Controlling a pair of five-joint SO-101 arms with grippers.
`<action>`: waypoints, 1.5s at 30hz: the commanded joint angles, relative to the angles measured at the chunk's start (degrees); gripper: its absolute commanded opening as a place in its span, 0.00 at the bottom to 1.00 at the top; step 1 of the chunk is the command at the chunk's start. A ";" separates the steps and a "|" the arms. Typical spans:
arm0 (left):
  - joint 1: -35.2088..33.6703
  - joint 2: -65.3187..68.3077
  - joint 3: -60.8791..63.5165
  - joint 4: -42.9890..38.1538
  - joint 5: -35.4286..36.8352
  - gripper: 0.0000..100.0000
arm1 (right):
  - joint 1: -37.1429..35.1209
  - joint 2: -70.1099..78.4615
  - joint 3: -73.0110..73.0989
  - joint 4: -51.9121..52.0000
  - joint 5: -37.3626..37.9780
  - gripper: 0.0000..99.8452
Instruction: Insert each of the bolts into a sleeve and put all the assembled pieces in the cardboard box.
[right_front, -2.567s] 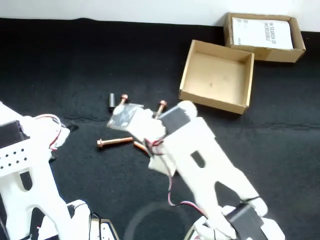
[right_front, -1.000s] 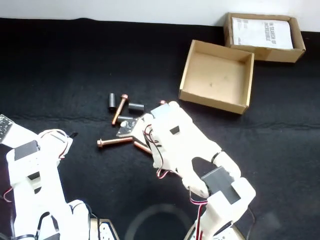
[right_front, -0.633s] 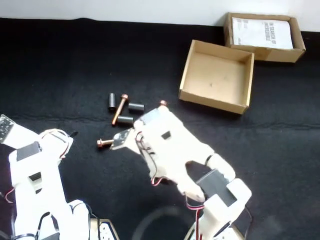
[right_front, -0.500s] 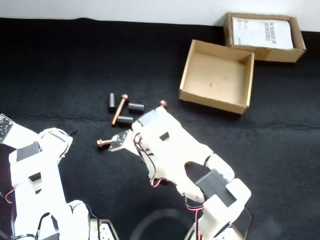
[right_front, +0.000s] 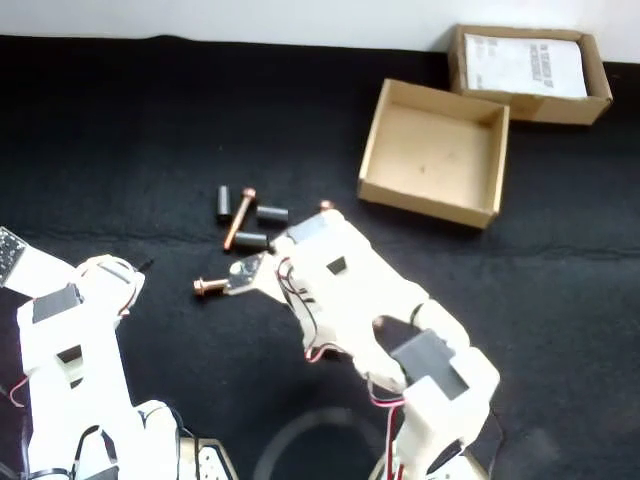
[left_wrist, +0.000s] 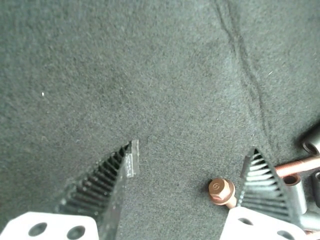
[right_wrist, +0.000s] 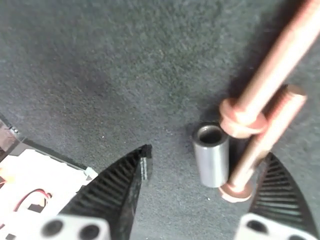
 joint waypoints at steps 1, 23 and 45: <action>0.66 -0.22 -0.13 -0.79 -0.35 0.33 | 0.66 2.15 0.75 -0.22 0.44 0.31; 0.66 0.04 -0.13 -0.97 -0.35 0.33 | 3.91 11.12 -1.45 -4.79 0.79 0.10; 0.66 0.04 0.13 -0.97 -0.35 0.33 | 8.22 10.86 -18.59 1.89 0.70 0.03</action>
